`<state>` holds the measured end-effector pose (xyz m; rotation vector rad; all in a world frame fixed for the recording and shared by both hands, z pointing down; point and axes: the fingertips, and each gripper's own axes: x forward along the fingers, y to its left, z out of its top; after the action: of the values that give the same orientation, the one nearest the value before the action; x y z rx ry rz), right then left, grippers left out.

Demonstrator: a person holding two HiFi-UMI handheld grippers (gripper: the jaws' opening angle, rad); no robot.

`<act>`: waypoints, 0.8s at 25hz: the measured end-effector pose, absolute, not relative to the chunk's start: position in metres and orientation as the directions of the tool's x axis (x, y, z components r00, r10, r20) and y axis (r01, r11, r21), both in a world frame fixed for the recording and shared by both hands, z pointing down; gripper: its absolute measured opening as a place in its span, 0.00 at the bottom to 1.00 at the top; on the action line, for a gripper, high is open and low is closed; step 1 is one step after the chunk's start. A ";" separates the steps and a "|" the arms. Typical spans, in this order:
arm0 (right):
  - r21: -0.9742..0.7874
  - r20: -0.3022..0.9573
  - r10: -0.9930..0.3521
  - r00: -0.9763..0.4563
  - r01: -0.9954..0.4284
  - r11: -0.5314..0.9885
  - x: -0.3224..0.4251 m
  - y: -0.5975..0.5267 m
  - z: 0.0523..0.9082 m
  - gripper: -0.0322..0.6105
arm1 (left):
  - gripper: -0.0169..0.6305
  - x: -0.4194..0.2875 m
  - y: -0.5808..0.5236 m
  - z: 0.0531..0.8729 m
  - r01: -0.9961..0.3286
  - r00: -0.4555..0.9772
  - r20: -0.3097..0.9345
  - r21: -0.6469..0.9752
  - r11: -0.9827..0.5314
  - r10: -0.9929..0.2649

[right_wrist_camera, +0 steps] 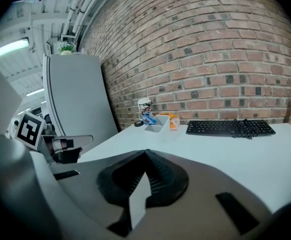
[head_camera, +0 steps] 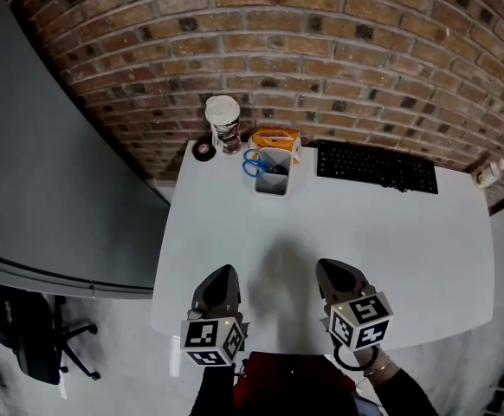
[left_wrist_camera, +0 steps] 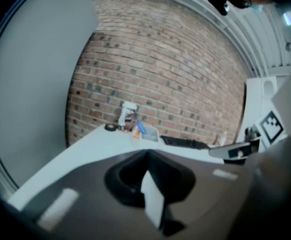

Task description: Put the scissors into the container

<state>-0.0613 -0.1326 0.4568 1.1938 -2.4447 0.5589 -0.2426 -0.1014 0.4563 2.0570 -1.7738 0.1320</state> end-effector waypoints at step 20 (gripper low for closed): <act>-0.195 0.422 -0.636 -0.646 -0.750 0.632 -0.022 -0.060 0.433 0.06 | 0.03 -0.209 -0.010 0.430 -0.984 0.122 0.329 0.164 -0.071 -0.936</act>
<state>-0.0221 -0.0599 0.4333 1.1138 -2.5422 0.5125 -0.2085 -0.0097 0.4300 2.0652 -1.8683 0.1932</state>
